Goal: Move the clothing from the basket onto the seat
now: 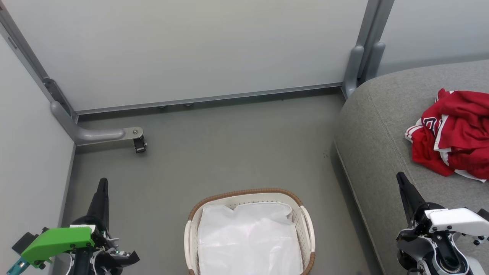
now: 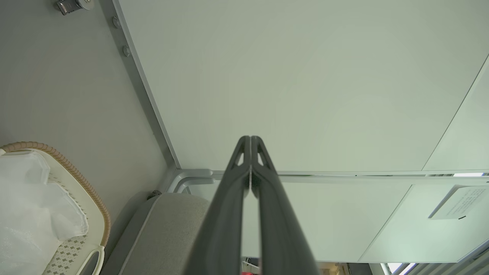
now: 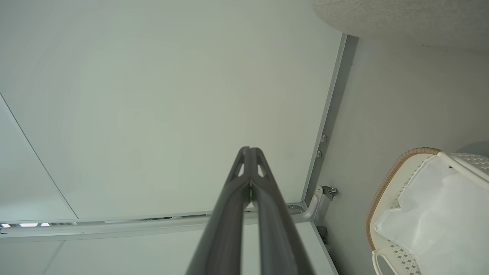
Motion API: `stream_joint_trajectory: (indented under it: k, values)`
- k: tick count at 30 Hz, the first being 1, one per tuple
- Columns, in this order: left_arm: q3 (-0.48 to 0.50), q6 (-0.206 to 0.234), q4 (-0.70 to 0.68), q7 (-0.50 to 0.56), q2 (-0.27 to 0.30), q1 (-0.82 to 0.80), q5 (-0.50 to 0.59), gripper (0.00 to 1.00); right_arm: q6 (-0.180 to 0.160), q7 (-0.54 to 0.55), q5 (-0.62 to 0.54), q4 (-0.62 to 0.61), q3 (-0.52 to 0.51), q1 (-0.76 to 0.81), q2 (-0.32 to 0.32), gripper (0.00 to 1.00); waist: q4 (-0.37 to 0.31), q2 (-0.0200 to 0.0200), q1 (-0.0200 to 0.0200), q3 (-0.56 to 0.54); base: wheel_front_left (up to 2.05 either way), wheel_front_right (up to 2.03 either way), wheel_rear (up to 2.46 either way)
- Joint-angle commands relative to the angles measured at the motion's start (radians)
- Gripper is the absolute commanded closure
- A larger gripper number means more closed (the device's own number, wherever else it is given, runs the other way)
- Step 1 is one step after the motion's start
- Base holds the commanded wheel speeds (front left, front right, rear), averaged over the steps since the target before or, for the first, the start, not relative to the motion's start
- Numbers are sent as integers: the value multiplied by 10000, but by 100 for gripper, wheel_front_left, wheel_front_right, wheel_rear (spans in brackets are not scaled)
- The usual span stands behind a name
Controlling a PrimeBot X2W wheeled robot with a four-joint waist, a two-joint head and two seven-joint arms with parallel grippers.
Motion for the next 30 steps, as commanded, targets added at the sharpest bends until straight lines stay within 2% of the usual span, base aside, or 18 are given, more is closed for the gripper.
stream_joint_trajectory:
  k: [1, 30]
  values:
    - [24, -49, -22, 44, 69, -119, -37, 100, 0, 17, 32, -34, -24, 104, -26, 100, 0, 0, 0, 0, 0, 0, 0]
    - [23, -49, -23, 43, 69, -118, -36, 100, 0, 15, 34, -33, -21, 104, -26, 100, 0, 0, 0, 0, 0, 0, 0]
